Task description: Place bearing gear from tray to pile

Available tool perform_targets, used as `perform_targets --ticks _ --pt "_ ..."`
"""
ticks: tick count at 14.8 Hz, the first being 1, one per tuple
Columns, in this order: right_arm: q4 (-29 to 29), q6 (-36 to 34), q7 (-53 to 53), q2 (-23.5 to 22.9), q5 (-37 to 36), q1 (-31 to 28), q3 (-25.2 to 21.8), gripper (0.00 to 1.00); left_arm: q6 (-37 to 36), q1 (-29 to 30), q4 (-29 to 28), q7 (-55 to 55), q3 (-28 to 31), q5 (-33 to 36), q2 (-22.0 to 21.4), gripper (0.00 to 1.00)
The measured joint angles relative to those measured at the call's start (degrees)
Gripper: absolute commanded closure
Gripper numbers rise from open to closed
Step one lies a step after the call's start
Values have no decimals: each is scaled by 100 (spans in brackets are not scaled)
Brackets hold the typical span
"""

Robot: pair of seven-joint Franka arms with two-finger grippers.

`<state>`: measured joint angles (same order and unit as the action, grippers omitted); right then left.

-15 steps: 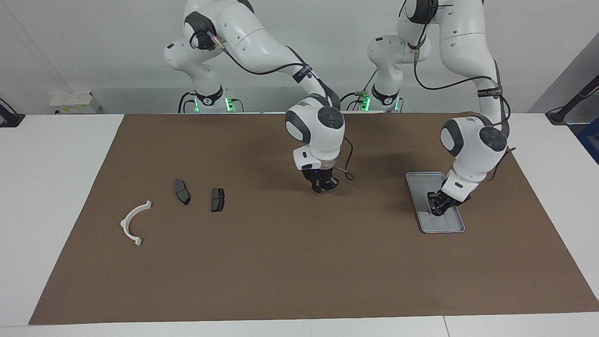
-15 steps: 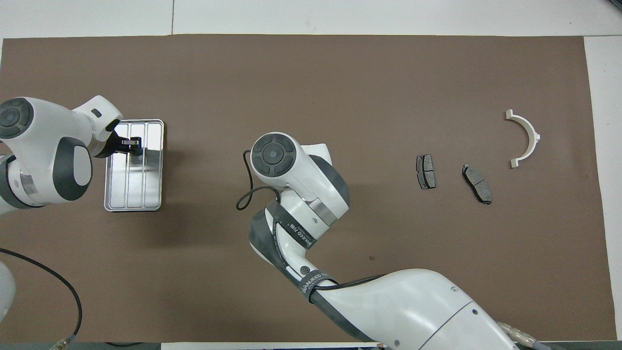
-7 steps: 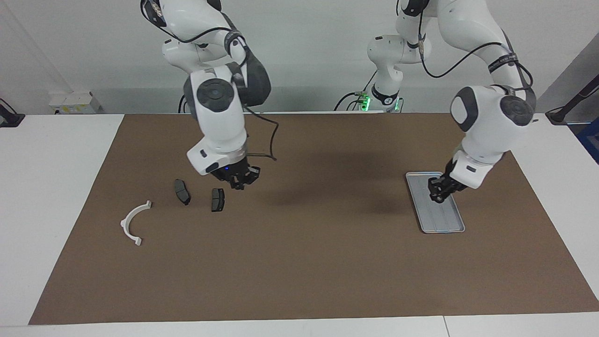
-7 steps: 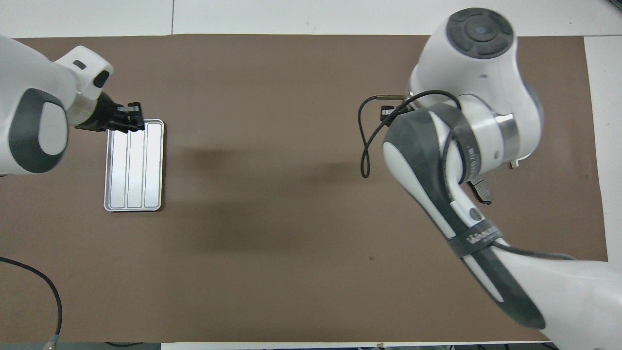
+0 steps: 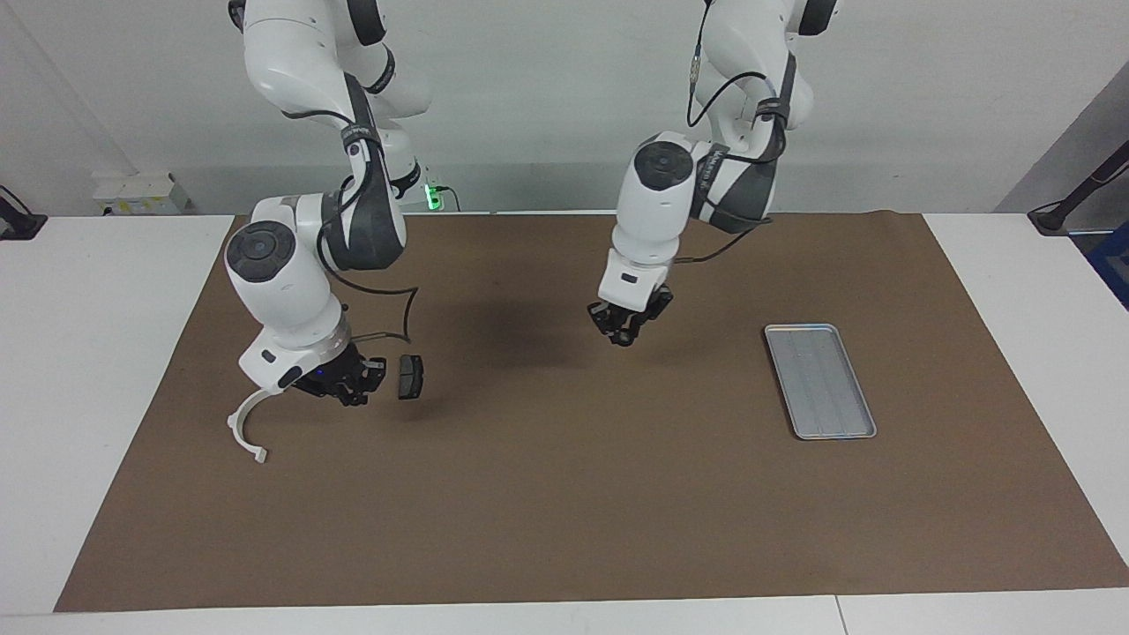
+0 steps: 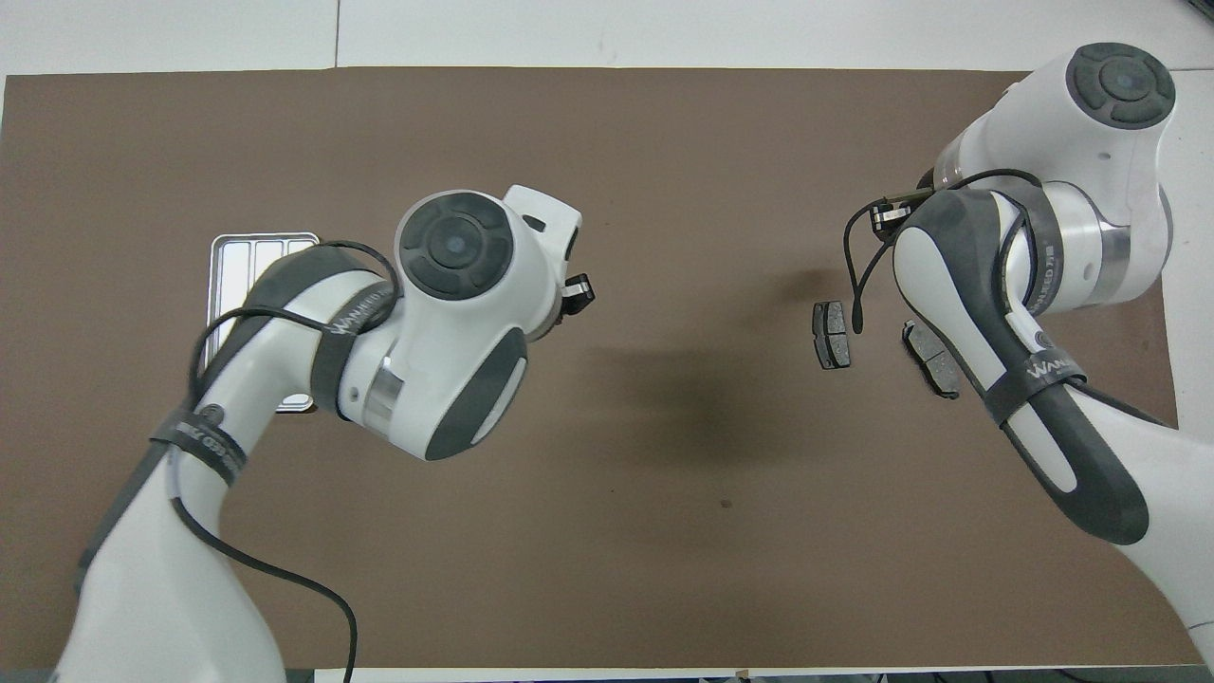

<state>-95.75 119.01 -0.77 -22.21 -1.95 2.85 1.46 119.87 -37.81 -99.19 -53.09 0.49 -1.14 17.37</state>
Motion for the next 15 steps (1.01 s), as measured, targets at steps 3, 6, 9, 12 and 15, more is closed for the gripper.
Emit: perform_targets --ticks 3,6,9,12,15 --pt "-317 638 -326 -146 0 -112 -3 100 676 -285 -172 -509 7 218 432 100" --pt "-366 1187 -652 -460 0 -308 -3 100 1142 -289 -322 -548 69 359 695 100" --pt "-368 1589 -837 -756 0 -449 -4 100 1362 -289 -495 -548 114 426 733 100" --pt "-357 1618 -841 -781 0 -454 11 100 1560 -289 -653 -548 118 456 732 100" --pt "-358 1618 -841 -784 0 -454 15 0 1681 -289 -752 -548 118 471 732 5"
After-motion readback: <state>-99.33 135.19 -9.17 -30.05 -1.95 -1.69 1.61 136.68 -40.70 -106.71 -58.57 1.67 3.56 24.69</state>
